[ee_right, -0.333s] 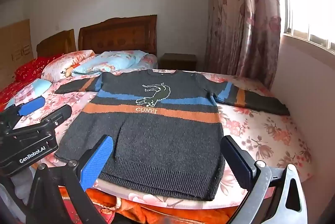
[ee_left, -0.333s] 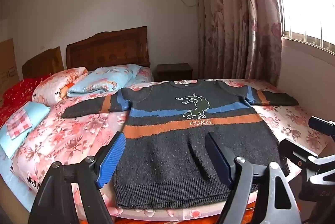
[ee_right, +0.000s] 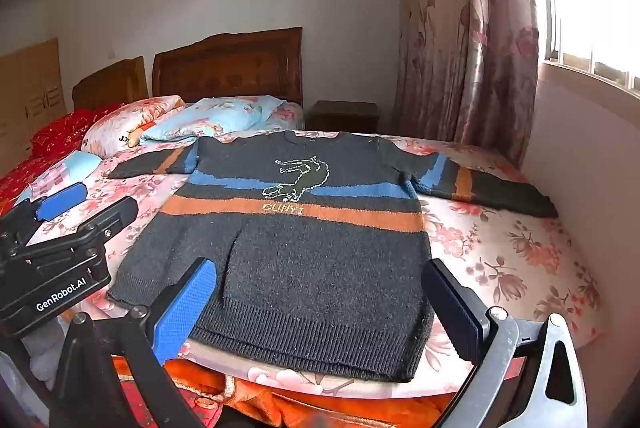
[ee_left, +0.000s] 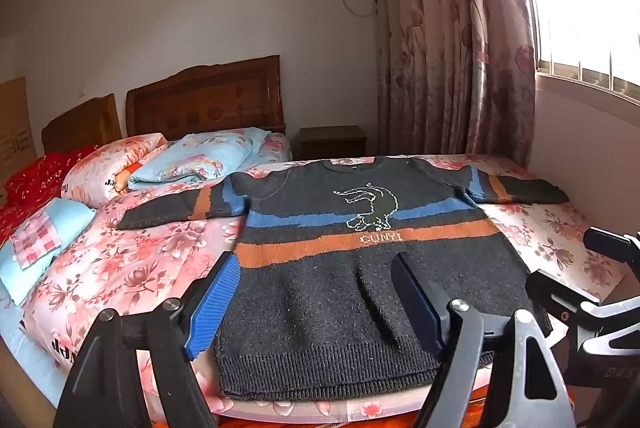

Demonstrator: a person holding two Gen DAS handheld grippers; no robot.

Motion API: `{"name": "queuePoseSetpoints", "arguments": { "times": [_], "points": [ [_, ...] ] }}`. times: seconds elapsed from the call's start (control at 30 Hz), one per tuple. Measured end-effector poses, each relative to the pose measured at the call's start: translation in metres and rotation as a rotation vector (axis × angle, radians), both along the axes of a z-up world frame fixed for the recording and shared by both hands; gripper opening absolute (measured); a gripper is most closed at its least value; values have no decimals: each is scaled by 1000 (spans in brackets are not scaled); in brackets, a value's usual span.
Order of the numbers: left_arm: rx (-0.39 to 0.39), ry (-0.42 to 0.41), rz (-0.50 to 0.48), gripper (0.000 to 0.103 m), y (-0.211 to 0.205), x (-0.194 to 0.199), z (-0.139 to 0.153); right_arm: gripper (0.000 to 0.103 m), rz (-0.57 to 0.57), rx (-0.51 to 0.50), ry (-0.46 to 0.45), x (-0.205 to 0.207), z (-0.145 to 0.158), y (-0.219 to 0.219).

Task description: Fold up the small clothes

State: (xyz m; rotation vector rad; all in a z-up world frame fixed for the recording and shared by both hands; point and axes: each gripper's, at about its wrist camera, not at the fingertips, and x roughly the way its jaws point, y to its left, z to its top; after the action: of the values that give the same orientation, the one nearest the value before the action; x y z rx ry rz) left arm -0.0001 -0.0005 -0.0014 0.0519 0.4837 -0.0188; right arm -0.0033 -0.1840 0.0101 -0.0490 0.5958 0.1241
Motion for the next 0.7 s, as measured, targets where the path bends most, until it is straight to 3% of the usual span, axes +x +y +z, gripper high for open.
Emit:
{"name": "queuePoseSetpoints", "arguments": {
  "times": [0.7],
  "points": [
    [3,-7,-3,79,0,-3,-2,103,8,4,8,7,-7,3]
  ]
}}
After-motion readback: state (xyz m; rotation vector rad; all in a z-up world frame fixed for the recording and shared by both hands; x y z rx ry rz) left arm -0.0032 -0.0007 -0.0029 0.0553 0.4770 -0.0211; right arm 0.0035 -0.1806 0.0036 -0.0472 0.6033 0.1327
